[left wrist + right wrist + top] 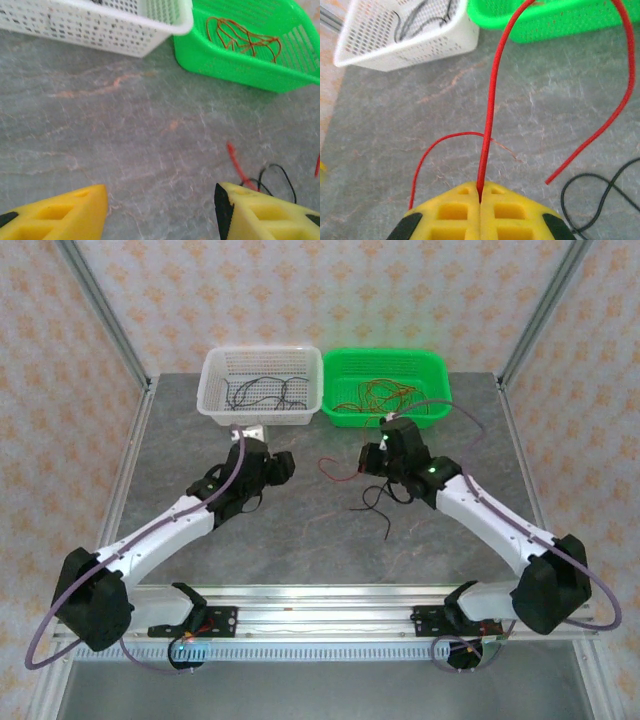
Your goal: Untangle the cables
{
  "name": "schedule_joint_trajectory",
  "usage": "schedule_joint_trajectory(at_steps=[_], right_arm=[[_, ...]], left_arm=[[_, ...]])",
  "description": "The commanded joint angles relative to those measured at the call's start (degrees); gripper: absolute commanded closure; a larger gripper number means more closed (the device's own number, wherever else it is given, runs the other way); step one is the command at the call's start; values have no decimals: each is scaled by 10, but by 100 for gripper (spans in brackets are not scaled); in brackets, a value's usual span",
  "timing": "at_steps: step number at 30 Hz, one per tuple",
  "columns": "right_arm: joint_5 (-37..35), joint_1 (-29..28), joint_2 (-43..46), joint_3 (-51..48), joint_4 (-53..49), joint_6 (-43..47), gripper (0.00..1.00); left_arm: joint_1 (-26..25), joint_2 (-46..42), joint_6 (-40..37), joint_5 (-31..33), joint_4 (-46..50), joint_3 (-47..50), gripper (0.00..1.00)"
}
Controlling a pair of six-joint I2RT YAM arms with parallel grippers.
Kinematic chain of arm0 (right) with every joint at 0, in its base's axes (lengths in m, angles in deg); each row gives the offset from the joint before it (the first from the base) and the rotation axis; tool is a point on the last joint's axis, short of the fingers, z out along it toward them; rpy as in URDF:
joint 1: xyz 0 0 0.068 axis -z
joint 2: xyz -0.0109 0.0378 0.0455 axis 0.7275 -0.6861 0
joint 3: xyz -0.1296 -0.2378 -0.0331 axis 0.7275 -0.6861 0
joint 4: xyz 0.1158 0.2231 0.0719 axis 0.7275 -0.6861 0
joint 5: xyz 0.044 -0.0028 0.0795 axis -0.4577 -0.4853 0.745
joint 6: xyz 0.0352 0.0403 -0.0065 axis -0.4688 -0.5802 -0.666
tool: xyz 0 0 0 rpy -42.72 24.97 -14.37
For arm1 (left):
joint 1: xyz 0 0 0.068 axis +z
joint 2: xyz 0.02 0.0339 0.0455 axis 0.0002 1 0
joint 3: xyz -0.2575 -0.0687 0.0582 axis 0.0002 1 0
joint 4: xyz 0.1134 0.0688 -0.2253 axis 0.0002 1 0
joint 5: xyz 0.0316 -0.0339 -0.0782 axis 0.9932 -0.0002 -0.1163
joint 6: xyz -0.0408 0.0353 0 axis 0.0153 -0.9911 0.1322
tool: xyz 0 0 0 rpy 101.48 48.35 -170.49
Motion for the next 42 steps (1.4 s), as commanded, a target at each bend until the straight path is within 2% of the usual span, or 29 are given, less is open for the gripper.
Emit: schedule_joint_trajectory(at_steps=[1,9,17,24,33,37,42], right_arm=[[29,27,20,52,-6,36,100],[31,102,-46,181,-10,56,100],[62,177,-225,332,14,64,100],[64,192,-406,475,16,86,100],[64,193,-558,566,-5,81,100],[75,193,-583,579,-29,87,86],[74,193,-568,559,-38,91,67]], left_arm=[[-12,-34,25,-7,-44,24,41],[-30,-103,33,-10,-60,76,41],[-41,-131,39,0,-29,89,41],[-55,-135,48,13,-16,85,41],[-84,-127,59,28,2,68,41],[-97,-117,62,29,11,59,41],[-116,-93,64,34,30,44,41]])
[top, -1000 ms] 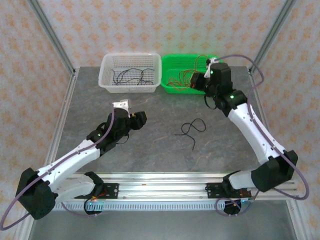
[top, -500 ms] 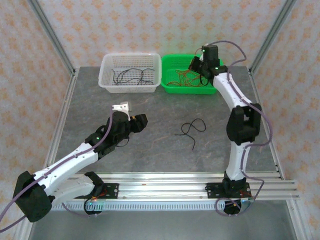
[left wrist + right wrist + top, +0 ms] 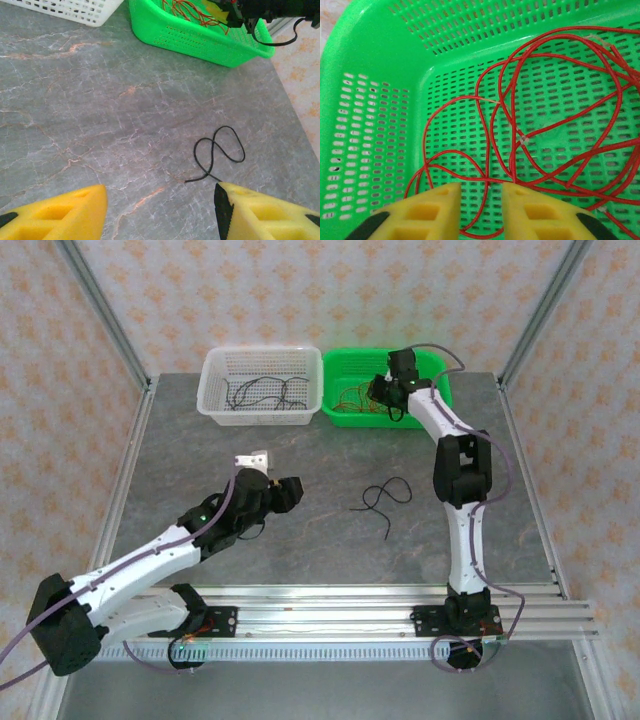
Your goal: Untangle the cables
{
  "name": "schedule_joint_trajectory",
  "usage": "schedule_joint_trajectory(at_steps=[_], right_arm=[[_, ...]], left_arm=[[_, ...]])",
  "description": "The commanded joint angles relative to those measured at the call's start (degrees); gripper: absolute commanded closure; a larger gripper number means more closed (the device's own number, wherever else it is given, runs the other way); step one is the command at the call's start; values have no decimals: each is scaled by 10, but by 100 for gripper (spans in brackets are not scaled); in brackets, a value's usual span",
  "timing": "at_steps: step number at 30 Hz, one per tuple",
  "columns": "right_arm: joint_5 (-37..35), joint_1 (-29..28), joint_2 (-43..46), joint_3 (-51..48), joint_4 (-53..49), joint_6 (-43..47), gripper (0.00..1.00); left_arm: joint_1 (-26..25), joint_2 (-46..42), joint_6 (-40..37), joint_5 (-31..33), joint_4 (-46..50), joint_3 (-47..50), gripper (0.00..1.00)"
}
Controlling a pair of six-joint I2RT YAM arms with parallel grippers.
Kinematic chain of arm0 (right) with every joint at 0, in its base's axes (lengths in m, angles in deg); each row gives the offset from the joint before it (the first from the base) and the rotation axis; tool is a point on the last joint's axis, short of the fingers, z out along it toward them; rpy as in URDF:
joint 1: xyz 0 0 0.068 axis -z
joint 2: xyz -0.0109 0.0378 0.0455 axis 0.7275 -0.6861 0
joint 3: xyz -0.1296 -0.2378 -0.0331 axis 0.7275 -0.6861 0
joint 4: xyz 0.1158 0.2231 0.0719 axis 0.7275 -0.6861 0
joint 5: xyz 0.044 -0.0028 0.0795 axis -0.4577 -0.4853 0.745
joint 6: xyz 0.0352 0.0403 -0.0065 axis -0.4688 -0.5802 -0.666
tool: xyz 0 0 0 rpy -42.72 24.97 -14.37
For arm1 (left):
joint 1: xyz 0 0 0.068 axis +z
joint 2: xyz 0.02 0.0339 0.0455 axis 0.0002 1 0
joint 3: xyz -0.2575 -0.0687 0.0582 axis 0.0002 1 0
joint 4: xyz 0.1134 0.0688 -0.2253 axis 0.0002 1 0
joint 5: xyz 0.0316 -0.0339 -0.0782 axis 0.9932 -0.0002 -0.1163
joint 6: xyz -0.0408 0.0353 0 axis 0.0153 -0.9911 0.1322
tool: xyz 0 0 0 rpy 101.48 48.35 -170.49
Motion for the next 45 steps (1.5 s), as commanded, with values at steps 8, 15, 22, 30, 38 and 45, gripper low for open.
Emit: schedule_joint_trajectory(at_steps=[8,15,22,30,38,45], right_arm=[[8,1,75,-27,-21,12,58],[-15,2,227,-168,-3,2,58],[-64,2,461,-414,34,-11,58],[-81,1,683,-632,33,-32,55],[-84,1,753,-695,15,-43,55],[-78,1,751,-697,22,-45,55]], left_arm=[[-39,69,7,22,43,-53,41],[-49,213,-40,3,99,-156,43],[-51,418,-139,-39,159,-335,54],[-51,602,-238,-53,228,-505,56],[-54,658,-271,-75,268,-570,56],[-65,680,-281,-75,287,-591,56]])
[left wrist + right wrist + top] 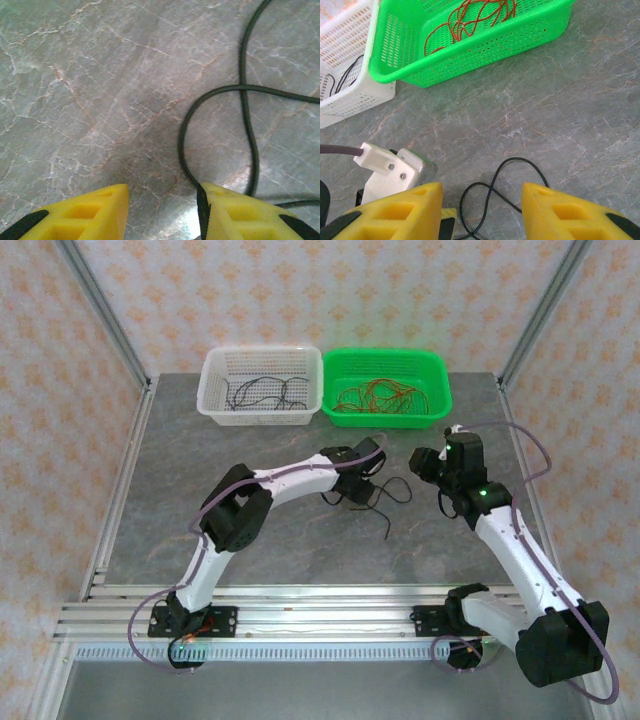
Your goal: Untangle the cables
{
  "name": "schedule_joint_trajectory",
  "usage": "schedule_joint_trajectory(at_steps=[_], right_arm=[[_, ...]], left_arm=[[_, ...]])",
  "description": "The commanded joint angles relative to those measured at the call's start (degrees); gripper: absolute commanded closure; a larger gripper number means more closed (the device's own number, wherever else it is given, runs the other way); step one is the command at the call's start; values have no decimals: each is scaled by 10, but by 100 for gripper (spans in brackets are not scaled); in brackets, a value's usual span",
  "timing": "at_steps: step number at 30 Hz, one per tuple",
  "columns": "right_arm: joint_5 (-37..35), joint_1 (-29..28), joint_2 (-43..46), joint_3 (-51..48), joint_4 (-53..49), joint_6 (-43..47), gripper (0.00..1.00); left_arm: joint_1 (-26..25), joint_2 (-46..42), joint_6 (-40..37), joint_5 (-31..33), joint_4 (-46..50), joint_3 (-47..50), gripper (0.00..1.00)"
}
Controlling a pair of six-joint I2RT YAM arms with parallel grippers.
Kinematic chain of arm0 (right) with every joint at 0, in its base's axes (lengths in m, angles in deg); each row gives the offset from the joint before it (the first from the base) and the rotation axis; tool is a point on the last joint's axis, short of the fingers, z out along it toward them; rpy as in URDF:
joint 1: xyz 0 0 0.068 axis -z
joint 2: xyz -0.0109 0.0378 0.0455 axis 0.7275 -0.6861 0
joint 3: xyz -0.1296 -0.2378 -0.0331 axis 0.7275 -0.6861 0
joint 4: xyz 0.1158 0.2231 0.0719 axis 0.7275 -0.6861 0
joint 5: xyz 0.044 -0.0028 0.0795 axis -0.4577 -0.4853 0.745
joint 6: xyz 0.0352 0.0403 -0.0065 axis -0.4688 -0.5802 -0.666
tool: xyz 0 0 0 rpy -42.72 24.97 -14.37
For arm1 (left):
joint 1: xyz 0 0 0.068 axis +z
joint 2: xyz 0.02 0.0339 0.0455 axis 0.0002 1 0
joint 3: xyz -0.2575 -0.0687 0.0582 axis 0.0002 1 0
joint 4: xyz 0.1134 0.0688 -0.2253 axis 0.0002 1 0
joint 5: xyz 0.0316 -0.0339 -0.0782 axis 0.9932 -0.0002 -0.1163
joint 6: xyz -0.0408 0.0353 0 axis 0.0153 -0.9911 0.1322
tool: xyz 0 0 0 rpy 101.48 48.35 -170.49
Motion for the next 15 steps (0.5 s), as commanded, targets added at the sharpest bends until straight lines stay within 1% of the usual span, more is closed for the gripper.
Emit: schedule_joint_trajectory(at_steps=[1,6,10,12,15], right_arm=[[-11,2,6,-6,7,-7,55],[-7,2,6,-14,11,-7,55],[-6,1,5,-21,14,-6,55],[-4,2,6,-24,17,-6,55],[-2,1,6,-25,16,-6,55]], left_arm=[[-11,29,-17,2,34,-31,56],[-13,64,-2,20,38,-64,56],[-13,103,11,66,60,-97,57],[-13,117,14,93,67,-104,60],[-13,130,15,125,71,-100,68]])
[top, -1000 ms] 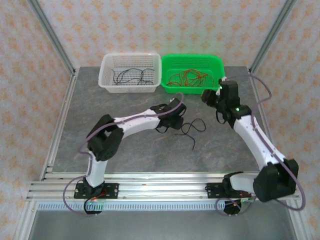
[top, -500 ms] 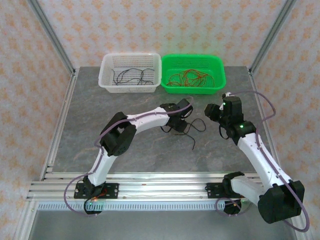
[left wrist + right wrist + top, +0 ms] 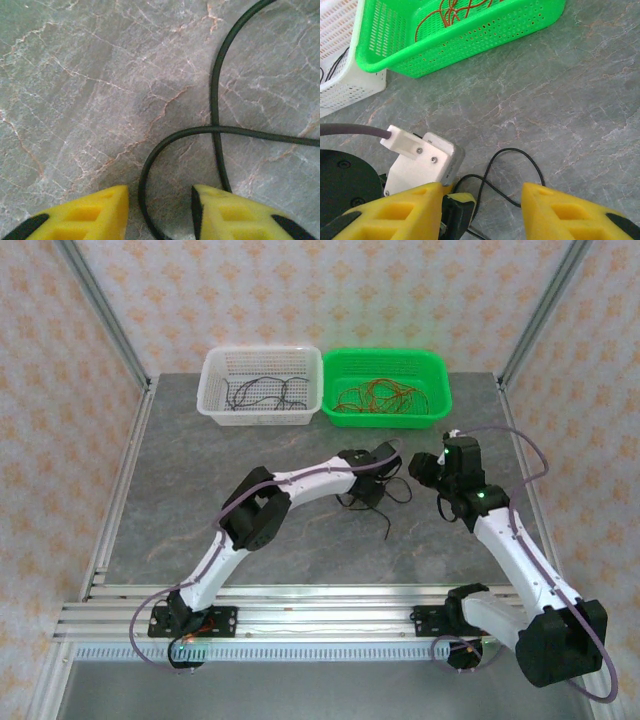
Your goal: Untangle the cables
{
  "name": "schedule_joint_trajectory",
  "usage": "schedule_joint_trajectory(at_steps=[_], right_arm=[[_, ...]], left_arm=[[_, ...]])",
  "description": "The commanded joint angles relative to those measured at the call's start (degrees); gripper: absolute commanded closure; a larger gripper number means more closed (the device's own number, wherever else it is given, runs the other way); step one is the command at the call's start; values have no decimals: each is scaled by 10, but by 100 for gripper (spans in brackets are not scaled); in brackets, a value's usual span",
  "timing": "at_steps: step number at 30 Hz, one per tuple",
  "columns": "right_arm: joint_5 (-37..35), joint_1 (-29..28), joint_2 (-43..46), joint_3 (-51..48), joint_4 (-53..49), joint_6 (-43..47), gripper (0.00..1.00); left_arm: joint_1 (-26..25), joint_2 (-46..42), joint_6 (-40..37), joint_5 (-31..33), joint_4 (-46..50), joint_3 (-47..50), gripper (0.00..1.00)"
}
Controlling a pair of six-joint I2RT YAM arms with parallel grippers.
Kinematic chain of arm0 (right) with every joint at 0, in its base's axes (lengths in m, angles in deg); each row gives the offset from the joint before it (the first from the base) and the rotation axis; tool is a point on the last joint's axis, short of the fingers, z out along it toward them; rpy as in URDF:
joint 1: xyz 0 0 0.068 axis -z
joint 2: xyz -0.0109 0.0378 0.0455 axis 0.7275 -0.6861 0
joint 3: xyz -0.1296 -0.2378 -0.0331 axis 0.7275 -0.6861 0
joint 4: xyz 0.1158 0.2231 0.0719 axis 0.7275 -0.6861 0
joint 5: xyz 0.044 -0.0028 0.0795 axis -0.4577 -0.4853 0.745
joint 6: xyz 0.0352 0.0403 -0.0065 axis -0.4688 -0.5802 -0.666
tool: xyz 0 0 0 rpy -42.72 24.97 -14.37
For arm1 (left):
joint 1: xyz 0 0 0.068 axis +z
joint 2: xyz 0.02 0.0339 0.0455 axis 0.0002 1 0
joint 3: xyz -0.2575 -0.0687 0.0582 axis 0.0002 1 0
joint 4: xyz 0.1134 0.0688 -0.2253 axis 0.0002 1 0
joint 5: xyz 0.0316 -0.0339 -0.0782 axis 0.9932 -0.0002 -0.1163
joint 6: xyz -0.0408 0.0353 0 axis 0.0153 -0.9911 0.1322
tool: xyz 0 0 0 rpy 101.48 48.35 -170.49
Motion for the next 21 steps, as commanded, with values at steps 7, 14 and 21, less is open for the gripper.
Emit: schedule_joint_trajectory(at_steps=[7,14,21], right_arm=[[5,1,24,-9,11,-15,55],[2,1,63,-64,11,-64,56],[82,1,68,-138,83,-112,56]], left_arm=[[9,8,14,121,-23,90,100],[-8,-141,39,169,-93,165,100],[-22,-267,60,136,-102,175,100]])
